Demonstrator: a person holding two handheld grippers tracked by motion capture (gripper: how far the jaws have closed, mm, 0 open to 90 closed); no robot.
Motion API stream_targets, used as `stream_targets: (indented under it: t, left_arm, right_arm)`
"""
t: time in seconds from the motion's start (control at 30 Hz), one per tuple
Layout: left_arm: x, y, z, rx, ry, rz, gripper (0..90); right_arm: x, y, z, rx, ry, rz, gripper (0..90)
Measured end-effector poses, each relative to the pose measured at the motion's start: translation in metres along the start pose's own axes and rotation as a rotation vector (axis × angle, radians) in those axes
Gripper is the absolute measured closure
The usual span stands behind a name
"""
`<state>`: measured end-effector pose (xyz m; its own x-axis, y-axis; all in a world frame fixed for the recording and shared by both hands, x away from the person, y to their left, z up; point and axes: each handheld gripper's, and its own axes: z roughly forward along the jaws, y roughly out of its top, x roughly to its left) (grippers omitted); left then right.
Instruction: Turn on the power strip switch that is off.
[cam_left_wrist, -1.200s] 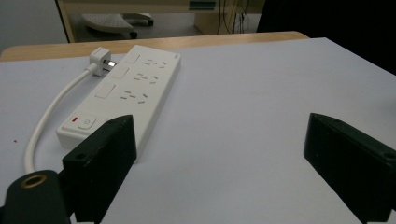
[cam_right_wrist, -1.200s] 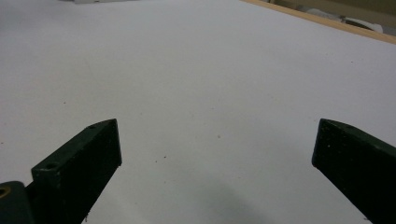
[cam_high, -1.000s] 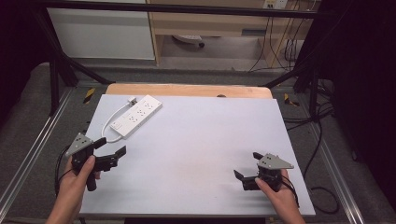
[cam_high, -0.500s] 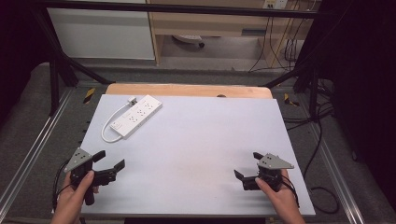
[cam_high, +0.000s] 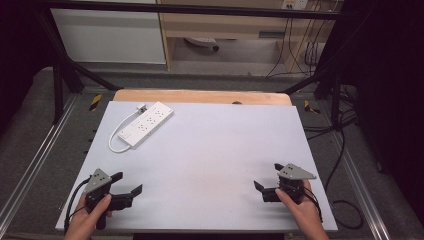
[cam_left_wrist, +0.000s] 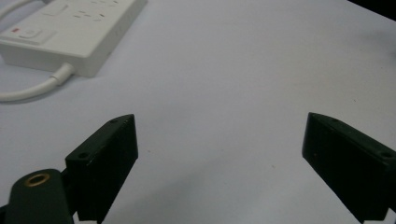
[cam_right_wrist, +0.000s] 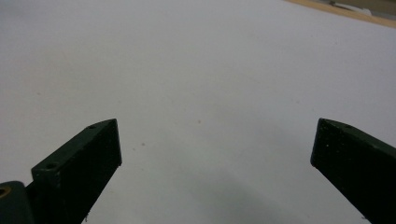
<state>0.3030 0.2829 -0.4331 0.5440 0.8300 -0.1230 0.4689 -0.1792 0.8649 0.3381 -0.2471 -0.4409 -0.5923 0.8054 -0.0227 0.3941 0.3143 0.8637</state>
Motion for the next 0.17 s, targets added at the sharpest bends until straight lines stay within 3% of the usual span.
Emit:
stream_targets:
  t: [0.03,0.07,0.1,0.17]
  left_arm:
    - [-0.0019,-0.0021,0.0009,0.012,-0.008,0.012,10.7]
    - [-0.0060,-0.0051,0.0045,0.046,-0.043,0.035,10.7]
    - [-0.0060,-0.0051,0.0045,0.046,-0.043,0.035,10.6]
    - [-0.0102,-0.0050,0.0065,0.072,-0.025,0.080,10.6]
  right_arm:
    - [0.0000,0.0000,0.0000,0.000,0.000,0.000,2.3]
    - [-0.0036,-0.0026,0.0031,0.026,-0.019,0.005,2.3]
    - [-0.0053,-0.0040,0.0053,0.039,-0.026,0.008,2.3]
    - [-0.0066,-0.0052,0.0078,0.056,-0.034,0.017,2.4]
